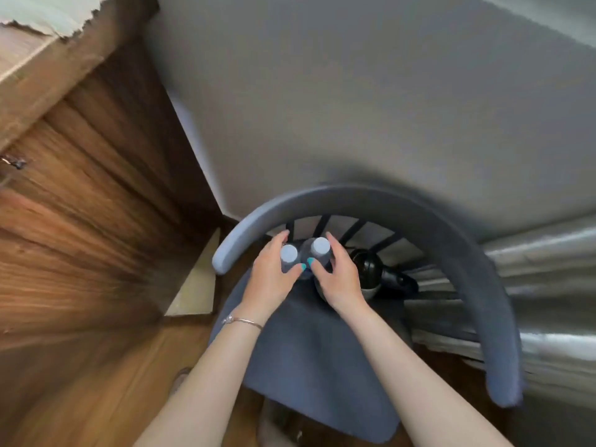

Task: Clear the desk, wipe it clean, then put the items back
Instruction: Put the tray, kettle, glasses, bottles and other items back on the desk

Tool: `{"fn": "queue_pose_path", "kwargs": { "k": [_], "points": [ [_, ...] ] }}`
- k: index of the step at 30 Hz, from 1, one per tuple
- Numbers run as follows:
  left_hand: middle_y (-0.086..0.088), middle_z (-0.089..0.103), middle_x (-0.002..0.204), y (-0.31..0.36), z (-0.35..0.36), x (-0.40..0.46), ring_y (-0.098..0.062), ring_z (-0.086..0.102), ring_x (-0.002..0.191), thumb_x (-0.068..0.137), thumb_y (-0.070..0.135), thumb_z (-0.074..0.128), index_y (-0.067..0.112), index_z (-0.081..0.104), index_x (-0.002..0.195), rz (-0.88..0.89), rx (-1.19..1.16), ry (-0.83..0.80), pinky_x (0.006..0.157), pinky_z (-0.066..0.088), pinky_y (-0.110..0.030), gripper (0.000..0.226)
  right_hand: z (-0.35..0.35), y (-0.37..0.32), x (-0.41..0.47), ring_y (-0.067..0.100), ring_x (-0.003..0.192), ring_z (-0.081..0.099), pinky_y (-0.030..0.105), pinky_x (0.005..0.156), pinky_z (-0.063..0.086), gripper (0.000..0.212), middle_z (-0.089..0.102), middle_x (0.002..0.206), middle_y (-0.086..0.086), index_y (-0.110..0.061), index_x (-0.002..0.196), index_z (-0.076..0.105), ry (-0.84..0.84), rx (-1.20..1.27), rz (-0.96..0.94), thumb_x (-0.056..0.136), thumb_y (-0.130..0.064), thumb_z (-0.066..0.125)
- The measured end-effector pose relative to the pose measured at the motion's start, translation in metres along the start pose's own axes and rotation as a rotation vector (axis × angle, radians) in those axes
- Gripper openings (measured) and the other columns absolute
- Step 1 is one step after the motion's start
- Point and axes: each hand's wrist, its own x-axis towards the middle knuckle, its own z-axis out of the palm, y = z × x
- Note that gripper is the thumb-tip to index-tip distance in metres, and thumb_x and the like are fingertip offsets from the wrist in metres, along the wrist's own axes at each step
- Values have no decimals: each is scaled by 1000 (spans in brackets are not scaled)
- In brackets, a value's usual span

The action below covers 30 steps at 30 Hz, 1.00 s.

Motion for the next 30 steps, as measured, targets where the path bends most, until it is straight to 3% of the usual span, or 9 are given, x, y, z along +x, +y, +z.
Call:
{"fn": "queue_pose_path", "kwargs": {
  "k": [6,9,11,13,16,21,23,27,30],
  "points": [
    [38,52,114,-22,-1,6,11,49,113,85,9,70,32,49,121,98,-135,27,92,39,-5,48,8,5,14,17,114,55,33,102,42,38,59,125,-1,-19,126,49,28,-36,-75,92,-7,59],
    [34,54,109,-25,2,7,16,48,108,87,9,67,33,53,115,108,-115,34,83,38,1,40,5,2,15,16,102,55,24,83,42,33,60,113,-4,-27,115,45,-23,-55,-96,94,-3,53],
    [22,58,109,-22,2,7,15,50,104,87,7,66,28,56,112,108,-125,51,79,36,3,34,3,4,13,14,99,54,23,81,41,34,59,109,-7,-28,112,46,-30,-64,-118,92,0,51],
    [16,60,107,-19,0,0,12,52,101,87,7,66,25,58,109,104,-153,68,78,37,3,30,0,7,6,14,103,55,29,88,44,35,61,113,-9,-24,114,51,-14,-64,-144,89,-1,53],
    [27,61,101,-9,-6,-22,13,53,102,83,4,68,34,57,101,131,-202,125,79,38,0,38,-6,4,-12,13,112,55,35,99,46,38,61,119,-7,-24,116,56,43,-5,-202,81,-9,56],
    [29,61,103,36,-33,-70,8,54,107,81,8,74,35,57,105,172,-280,220,82,40,-1,40,-31,-34,-58,15,111,58,42,97,50,35,62,114,-8,-26,112,60,57,141,-287,80,-14,68],
    [24,60,107,59,-47,-90,8,53,108,80,10,76,27,59,108,188,-315,242,83,40,0,37,-43,-59,-78,15,107,60,37,93,53,34,63,108,-13,-29,108,60,50,185,-341,81,-13,73],
    [17,65,104,97,-88,-130,-3,59,106,75,21,81,29,61,103,266,-397,291,81,46,-6,36,-58,-123,-119,10,97,63,19,81,52,33,66,101,-12,-25,103,63,25,371,-448,73,-36,72],
    [13,68,101,124,-127,-158,-14,65,99,69,36,80,24,63,102,392,-502,373,82,51,-16,38,-65,-171,-143,14,95,65,25,81,52,30,69,101,-5,-23,100,68,-26,468,-571,72,-29,76]
  ]
}}
